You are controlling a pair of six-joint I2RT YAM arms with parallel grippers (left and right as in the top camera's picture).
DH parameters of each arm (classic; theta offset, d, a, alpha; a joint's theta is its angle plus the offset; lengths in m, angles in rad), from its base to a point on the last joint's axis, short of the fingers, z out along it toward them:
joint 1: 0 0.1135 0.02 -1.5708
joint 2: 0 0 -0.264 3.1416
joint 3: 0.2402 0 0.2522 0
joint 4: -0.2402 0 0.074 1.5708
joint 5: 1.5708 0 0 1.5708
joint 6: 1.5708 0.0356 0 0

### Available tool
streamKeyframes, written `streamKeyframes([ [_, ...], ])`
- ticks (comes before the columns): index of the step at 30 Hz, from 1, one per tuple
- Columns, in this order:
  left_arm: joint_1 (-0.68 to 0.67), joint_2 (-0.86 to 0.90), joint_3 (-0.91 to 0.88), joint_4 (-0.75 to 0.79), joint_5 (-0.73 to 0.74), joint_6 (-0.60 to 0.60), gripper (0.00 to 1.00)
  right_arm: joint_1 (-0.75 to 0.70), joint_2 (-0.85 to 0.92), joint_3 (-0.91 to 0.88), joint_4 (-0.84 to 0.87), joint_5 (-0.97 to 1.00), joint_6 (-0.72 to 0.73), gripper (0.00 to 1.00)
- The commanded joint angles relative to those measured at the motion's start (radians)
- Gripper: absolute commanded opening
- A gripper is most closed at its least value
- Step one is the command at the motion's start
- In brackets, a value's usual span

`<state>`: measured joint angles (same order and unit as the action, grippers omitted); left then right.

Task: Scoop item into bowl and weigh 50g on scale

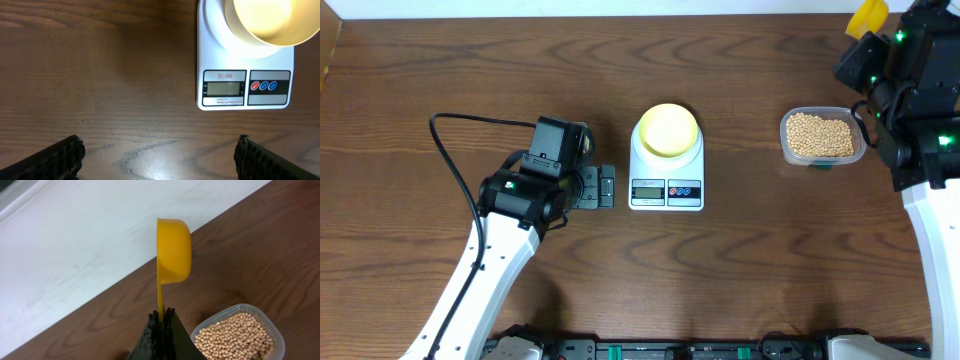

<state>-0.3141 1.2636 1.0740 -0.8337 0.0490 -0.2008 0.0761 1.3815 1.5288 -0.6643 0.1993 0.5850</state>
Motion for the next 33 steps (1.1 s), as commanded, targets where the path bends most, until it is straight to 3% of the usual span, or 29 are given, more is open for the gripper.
streamKeyframes([
  [1, 0.006, 0.006, 0.01, -0.003, -0.013, 0.021, 0.98, -0.005, 0.003, 0.014, 0.003, 0.019, 0.052, 0.01],
  [16, 0.006, 0.006, 0.01, -0.003, -0.013, 0.021, 0.98, -0.003, 0.003, 0.014, 0.003, 0.034, 0.04, 0.01],
  [28, 0.006, 0.006, 0.01, -0.003, -0.013, 0.021, 0.98, -0.003, 0.003, 0.014, -0.022, 0.034, -0.41, 0.01],
  [33, 0.006, 0.006, 0.01, -0.003, -0.013, 0.021, 0.98, -0.003, 0.003, 0.014, -0.018, 0.034, -0.47, 0.01],
])
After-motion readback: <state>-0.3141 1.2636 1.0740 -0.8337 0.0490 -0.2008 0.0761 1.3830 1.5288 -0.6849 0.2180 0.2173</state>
